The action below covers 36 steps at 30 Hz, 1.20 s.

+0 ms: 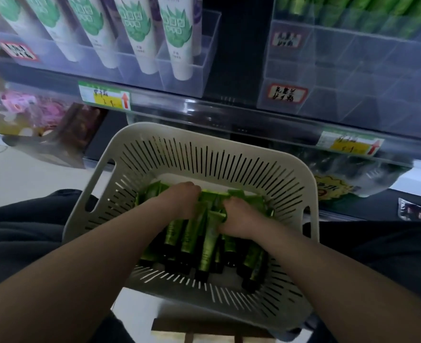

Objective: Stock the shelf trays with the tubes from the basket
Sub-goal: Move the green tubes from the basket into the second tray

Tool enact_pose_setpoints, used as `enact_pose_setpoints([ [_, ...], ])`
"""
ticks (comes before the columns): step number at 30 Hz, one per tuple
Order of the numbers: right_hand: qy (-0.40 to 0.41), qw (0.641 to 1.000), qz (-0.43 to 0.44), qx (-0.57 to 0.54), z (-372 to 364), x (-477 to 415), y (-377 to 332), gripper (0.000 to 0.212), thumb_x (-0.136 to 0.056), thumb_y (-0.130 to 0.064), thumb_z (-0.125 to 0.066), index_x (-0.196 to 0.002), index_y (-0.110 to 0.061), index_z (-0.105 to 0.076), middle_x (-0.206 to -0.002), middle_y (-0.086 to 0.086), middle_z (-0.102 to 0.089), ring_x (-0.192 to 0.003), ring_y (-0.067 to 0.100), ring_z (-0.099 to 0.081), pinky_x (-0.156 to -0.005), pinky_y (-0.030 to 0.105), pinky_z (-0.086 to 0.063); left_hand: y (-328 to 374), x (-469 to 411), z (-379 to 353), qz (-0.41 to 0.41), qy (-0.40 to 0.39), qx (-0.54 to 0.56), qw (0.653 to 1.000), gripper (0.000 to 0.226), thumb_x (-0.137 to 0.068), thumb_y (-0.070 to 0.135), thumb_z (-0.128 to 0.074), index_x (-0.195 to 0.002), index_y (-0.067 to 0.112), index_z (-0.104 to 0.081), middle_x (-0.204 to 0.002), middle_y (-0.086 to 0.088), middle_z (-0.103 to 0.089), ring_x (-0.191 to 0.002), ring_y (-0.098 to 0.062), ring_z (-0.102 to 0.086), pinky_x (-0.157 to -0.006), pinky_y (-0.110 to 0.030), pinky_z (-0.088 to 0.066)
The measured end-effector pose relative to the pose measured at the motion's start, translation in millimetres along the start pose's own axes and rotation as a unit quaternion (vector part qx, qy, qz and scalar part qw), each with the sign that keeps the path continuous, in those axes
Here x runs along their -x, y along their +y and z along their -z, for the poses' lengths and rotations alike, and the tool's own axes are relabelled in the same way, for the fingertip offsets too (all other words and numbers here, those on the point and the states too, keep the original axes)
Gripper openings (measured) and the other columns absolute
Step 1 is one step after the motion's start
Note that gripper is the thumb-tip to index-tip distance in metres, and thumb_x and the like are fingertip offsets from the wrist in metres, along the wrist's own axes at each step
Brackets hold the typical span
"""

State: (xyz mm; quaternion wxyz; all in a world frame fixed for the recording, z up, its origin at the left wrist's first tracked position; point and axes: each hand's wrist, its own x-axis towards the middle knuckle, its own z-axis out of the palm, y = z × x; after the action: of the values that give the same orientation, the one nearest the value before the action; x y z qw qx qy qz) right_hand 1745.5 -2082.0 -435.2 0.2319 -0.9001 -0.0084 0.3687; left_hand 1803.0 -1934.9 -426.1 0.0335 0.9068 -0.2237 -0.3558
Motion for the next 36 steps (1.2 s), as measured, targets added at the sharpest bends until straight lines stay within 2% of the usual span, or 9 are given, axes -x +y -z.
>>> enact_pose_setpoints([
  [4,0.001,1.0,0.002,0.023,-6.3,-13.8,-2.6,0.02,-0.078,-0.026,-0.07,-0.084,-0.011,-0.06,-0.092,0.005,-0.057,-0.085,0.019,-0.056,-0.065,0.027,-0.05,-1.0,-18.2,-7.0,-0.016,-0.024,0.02,0.999,0.018,-0.088,0.025,-0.057,-0.098,0.012,-0.052,-0.102,-0.007,-0.052,-0.09,-0.019,-0.049,-0.071,-0.027,-0.038],
  [7,-0.004,0.997,0.0,0.077,-5.4,-20.6,-5.8,0.029,-0.078,-0.034,-0.07,-0.071,-0.017,-0.047,-0.086,0.001,-0.044,-0.088,0.017,-0.044,-0.063,0.027,-0.039,0.1,-28.3,-11.5,-0.027,-0.043,0.021,0.998,0.012,-0.087,0.021,-0.056,-0.082,0.014,-0.048,-0.082,-0.001,-0.048,-0.077,-0.015,-0.047,-0.063,-0.026,-0.037],
  [11,-0.029,0.989,0.007,0.146,-9.2,-30.0,-3.5,0.042,-0.079,-0.043,-0.066,-0.108,-0.014,-0.058,-0.118,0.009,-0.043,-0.117,0.025,-0.034,-0.085,0.032,-0.037,-0.5,-38.0,-17.1,-0.024,-0.058,0.023,0.998,0.022,-0.089,0.021,-0.054,-0.07,0.013,-0.048,-0.07,0.0,-0.047,-0.072,-0.016,-0.051,-0.062,-0.027,-0.041],
  [13,-0.031,0.985,0.013,0.171,-13.3,-32.3,-2.8,0.046,-0.08,-0.043,-0.066,-0.114,-0.013,-0.059,-0.127,0.009,-0.039,-0.121,0.027,-0.03,-0.093,0.036,-0.037,-0.8,-40.5,-18.3,-0.024,-0.057,0.022,0.998,0.027,-0.089,0.02,-0.054,-0.065,0.014,-0.045,-0.07,-0.001,-0.047,-0.072,-0.018,-0.051,-0.062,-0.028,-0.042],
  [18,-0.019,0.986,0.013,0.167,-17.7,-35.9,-1.2,0.048,-0.077,-0.044,-0.07,-0.112,-0.013,-0.06,-0.128,0.009,-0.038,-0.122,0.028,-0.029,-0.096,0.036,-0.035,-1.1,-40.2,-16.9,-0.034,-0.055,0.016,0.998,0.013,-0.088,0.021,-0.055,-0.083,0.01,-0.052,-0.09,-0.008,-0.048,-0.08,-0.02,-0.05,-0.07,-0.031,-0.045],
  [22,0.004,0.989,0.019,0.149,-16.9,-31.5,-1.0,0.048,-0.076,-0.038,-0.072,-0.113,-0.011,-0.057,-0.125,0.01,-0.04,-0.121,0.027,-0.031,-0.096,0.035,-0.036,-2.5,-37.1,-17.0,-0.048,-0.038,0.016,0.998,0.024,-0.088,0.025,-0.058,-0.1,0.005,-0.058,-0.097,-0.011,-0.052,-0.09,-0.024,-0.053,-0.074,-0.031,-0.044],
  [30,0.036,0.992,0.049,0.111,-11.7,-13.5,-4.8,0.037,-0.078,-0.03,-0.071,-0.105,-0.011,-0.054,-0.11,0.007,-0.047,-0.108,0.022,-0.038,-0.082,0.029,-0.035,-0.4,-19.7,-4.8,-0.039,-0.048,0.096,0.993,0.022,-0.084,0.022,-0.065,-0.1,0.006,-0.062,-0.094,-0.005,-0.056,-0.085,-0.016,-0.05,-0.054,-0.02,-0.034],
  [33,0.018,0.998,0.053,0.013,-8.6,-2.7,-8.1,0.02,-0.082,-0.015,-0.066,-0.097,-0.012,-0.055,-0.097,0.004,-0.052,-0.096,0.018,-0.048,-0.066,0.025,-0.04,-2.4,-10.7,-0.3,-0.028,-0.035,0.118,0.992,0.026,-0.082,0.021,-0.068,-0.104,0.009,-0.063,-0.1,-0.002,-0.056,-0.094,-0.017,-0.053,-0.071,-0.023,-0.04],
  [36,0.009,0.998,0.048,-0.048,-4.4,7.4,-10.3,0.021,-0.083,-0.009,-0.064,-0.101,-0.013,-0.055,-0.097,0.002,-0.054,-0.091,0.015,-0.052,-0.061,0.023,-0.042,-5.1,-1.6,5.6,-0.022,-0.025,0.118,0.992,0.025,-0.081,0.017,-0.069,-0.106,0.011,-0.066,-0.11,-0.004,-0.062,-0.105,-0.02,-0.056,-0.08,-0.025,-0.043],
])
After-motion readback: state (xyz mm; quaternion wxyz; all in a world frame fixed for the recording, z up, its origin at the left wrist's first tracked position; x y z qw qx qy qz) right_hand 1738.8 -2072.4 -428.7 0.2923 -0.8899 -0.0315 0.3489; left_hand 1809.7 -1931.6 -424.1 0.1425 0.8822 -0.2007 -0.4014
